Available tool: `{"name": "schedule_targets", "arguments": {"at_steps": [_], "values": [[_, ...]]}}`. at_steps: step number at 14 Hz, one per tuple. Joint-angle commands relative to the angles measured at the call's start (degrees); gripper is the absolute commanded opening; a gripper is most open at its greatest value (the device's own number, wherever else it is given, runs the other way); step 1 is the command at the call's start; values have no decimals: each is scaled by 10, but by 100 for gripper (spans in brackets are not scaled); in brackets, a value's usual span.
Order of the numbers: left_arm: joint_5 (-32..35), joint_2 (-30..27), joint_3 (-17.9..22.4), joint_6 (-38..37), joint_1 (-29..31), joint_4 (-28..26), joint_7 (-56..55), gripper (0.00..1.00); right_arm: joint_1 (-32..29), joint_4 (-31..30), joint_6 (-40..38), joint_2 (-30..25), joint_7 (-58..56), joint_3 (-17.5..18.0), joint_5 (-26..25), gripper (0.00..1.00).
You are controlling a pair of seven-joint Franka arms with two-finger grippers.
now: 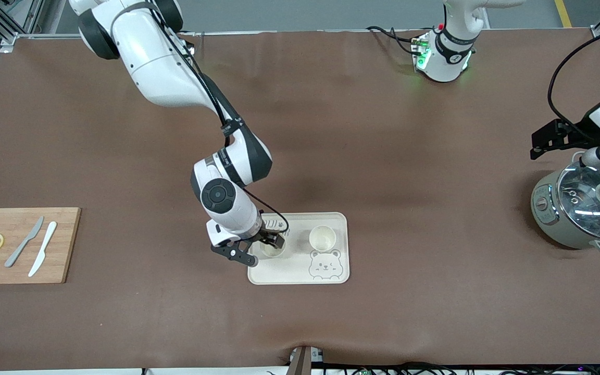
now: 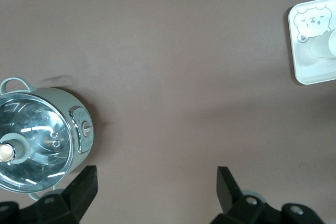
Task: Place white IKEA cup upright on tray with both arms
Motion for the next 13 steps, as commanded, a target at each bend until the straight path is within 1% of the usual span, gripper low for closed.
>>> {"name": "schedule_targets", "arguments": {"at_steps": [1,5,9,11,13], "values": [[5,1,-1,4,1,5,1,100,-1,-9,-76,-59,-21,-5,-1,100],[3,1,0,5,-1,6,-1,100,-4,-10,-213,-154,-45,-5,0,100],[3,1,0,5,-1,6,-1,100,-37,-17,-373,-263,-91,-6,0,100],[3,1,0,5,-1,5,-1,100,-60,-61,-404,-341,-125,-7,-2,100],[3,4,0,6,-1,5,-2,100,-96,-125,-403,-427,-201,-7,-32,100]]}}
